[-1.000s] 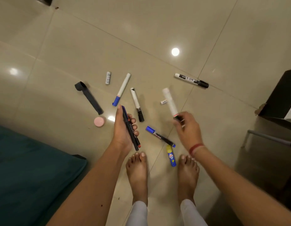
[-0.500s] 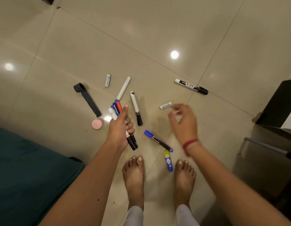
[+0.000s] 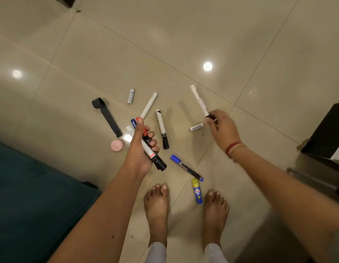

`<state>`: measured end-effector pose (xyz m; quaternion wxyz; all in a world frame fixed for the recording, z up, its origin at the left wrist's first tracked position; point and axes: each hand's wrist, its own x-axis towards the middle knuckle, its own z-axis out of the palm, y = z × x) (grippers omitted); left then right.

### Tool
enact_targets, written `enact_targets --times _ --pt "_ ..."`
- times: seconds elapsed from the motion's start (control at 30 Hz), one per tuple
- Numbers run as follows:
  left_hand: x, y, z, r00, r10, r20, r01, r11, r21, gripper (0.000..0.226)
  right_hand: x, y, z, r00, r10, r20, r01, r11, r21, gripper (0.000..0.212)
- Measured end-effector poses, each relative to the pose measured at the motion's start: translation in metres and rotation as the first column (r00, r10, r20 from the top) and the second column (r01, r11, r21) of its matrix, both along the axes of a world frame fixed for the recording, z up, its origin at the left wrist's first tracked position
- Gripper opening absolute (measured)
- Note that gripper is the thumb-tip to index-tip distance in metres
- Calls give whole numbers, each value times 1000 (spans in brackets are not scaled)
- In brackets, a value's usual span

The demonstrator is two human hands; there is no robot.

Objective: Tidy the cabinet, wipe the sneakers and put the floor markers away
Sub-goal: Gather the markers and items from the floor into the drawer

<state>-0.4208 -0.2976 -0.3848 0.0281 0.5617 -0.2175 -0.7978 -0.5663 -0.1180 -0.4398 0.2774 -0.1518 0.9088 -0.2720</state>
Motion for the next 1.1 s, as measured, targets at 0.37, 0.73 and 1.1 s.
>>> enact_targets --times 0.37,0.73,1.1 --pt "36 -7 29 988 106 116 -99 993 -68 22 164 -69 88 989 -8 150 62 931 -360 16" --pt "93 -42 -11 973 184 140 -172 980 -97 32 121 -101 -43 999 -43 30 35 968 248 33" --pt "83 -40 -8 981 196 -11 -196 980 -43 46 190 -109 73 961 88 261 8 938 -347 19"
